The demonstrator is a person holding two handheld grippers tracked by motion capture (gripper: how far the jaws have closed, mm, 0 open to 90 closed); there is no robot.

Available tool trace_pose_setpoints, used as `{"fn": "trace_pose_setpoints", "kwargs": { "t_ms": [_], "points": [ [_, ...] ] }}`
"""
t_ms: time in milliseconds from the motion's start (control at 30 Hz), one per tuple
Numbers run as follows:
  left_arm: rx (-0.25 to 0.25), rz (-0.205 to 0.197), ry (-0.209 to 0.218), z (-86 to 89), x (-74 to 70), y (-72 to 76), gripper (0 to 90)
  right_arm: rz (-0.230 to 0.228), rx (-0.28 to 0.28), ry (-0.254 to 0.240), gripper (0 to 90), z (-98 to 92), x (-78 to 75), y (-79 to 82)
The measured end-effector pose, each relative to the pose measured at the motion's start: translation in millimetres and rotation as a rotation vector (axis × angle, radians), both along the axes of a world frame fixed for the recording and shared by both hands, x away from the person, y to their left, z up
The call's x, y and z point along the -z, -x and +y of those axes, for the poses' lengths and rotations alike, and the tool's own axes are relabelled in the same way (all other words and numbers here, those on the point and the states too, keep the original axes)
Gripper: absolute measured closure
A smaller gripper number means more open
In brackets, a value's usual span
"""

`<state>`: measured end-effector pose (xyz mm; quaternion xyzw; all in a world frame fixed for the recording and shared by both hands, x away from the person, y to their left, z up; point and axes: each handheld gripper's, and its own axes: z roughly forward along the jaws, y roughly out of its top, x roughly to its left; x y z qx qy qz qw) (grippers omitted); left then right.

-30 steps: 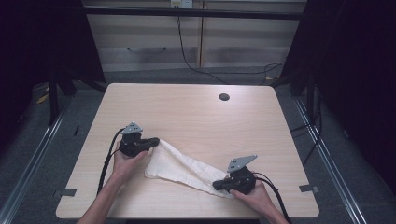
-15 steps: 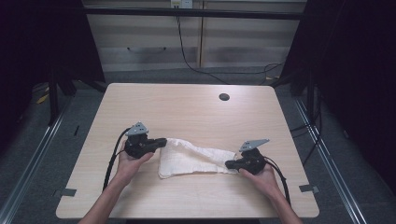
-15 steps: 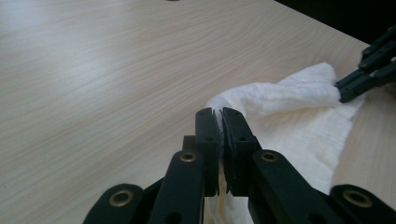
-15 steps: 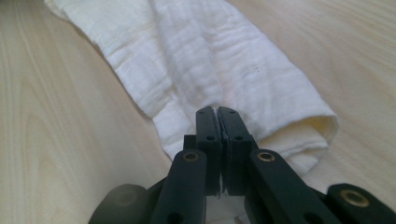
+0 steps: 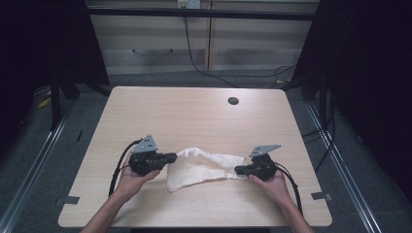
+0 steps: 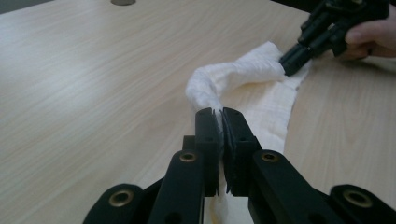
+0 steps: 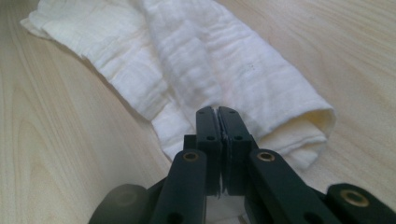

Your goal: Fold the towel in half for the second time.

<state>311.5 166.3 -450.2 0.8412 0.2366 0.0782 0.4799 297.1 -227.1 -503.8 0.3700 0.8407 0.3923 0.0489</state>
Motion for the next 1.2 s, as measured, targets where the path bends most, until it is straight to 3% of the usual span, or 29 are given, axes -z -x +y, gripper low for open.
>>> {"fn": "trace_pose_setpoints", "kwargs": {
  "t_ms": [233,367,600,700,767,833,900,1033,1067,1133,1200],
  "points": [
    [0.046,0.005,-0.033,-3.3,5.9,15.2,85.9,-0.005,0.003,-0.003,87.5,0.5,0.4,0.6],
    [0.108,0.025,-0.071,-10.5,15.4,27.5,85.9,-0.007,0.01,0.003,87.5,1.1,0.0,1.3],
    [0.158,0.056,-0.118,-17.3,30.9,36.5,85.8,-0.005,0.014,0.002,87.5,1.2,0.0,1.4],
    [0.185,0.036,-0.173,-18.9,33.5,42.7,85.5,-0.004,0.02,0.008,87.6,1.7,-0.4,2.3],
    [0.189,0.048,-0.162,-17.3,35.6,44.6,85.5,-0.005,0.02,0.006,87.6,1.8,-0.2,2.3],
    [0.214,0.066,-0.183,-14.0,43.7,51.0,85.5,-0.01,0.021,0.008,87.6,2.3,-0.1,2.8],
    [0.216,0.077,-0.161,-12.7,47.9,52.5,85.5,-0.009,0.024,0.008,87.6,2.2,-0.2,2.9],
    [0.221,0.066,-0.175,-11.7,48.0,51.6,85.7,-0.03,0.03,0.043,87.6,6.2,-2.1,5.7],
    [0.215,0.027,-0.202,-11.8,47.4,53.2,85.7,-0.043,0.033,0.053,87.7,7.4,-2.5,6.7],
    [0.2,0.018,-0.216,-9.7,46.9,53.4,85.7,-0.056,0.043,0.082,87.9,7.7,-5.0,10.2],
    [0.191,0.02,-0.208,-8.6,47.5,53.4,85.8,-0.077,0.047,0.079,88.0,3.6,-8.5,14.9]
  ]
}}
